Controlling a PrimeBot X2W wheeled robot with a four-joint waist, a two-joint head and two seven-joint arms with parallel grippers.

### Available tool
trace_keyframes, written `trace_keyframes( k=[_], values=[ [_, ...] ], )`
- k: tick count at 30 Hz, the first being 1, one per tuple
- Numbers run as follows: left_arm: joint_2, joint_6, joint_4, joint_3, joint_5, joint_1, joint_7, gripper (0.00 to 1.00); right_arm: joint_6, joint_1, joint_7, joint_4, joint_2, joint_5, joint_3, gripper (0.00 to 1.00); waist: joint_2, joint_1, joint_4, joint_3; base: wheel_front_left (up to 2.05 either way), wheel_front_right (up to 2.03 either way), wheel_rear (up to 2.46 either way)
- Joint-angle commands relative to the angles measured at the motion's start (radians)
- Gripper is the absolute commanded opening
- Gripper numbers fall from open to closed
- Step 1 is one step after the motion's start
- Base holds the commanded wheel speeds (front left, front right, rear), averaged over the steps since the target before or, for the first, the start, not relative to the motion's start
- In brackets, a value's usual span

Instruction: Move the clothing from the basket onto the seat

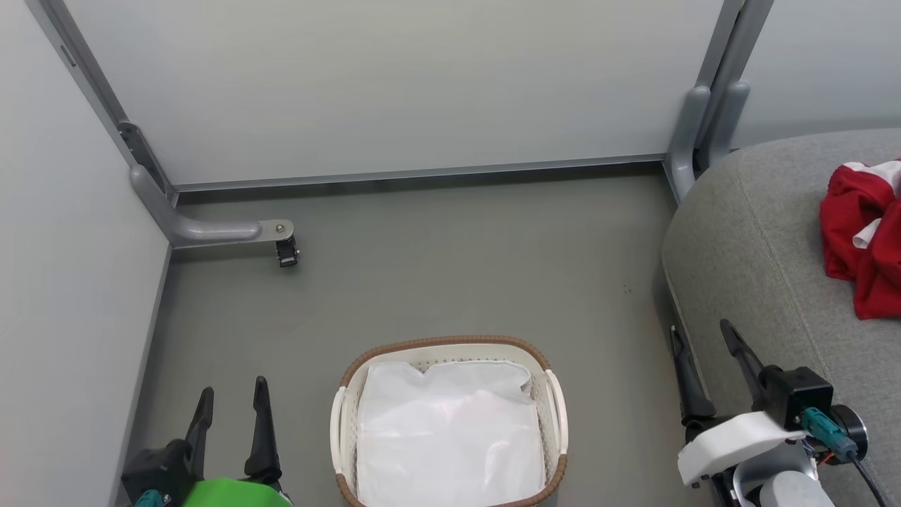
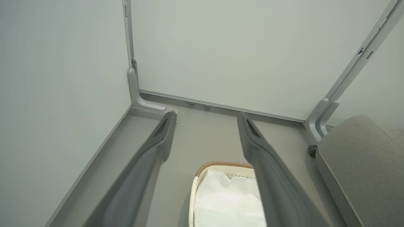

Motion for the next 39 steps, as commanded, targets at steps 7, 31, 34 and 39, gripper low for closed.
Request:
trace_keyframes(
  k=[7, 31, 34, 39],
  values=[
    [-0.028, -0.028, -0.01, 0.05, 0.047, 0.044, 0.0, 1.0, -0.001, 0.051, -0.004, -0.046, -0.005, 0.012, 0.019, 1.0, 0.0, 0.0001, 0.01, -0.011, 0.0, 0.0, 0.0],
    [-0.081, -0.105, 0.047, 0.118, 0.115, 0.022, 0.0, 1.0, -0.001, 0.05, -0.005, -0.068, -0.005, 0.035, 0.038, 1.0, 0.0, 0.0001, 0.015, 0.003, 0.0, 0.0, 0.0],
    [-0.083, -0.108, 0.049, 0.123, 0.12, 0.02, 0.0, 1.0, -0.001, 0.05, -0.005, -0.071, -0.005, 0.037, 0.039, 1.0, 0.0, 0.0001, 0.014, 0.005, 0.0, 0.0, 0.0],
    [-0.09, -0.107, 0.073, 0.122, 0.111, 0.032, 0.001, 0.0, 0.0, 0.052, 0.001, -0.048, 0.004, 0.037, 0.038, 0.0, 0.0, 0.0001, 0.014, 0.007, 0.0, 0.0, 0.0]
  ],
)
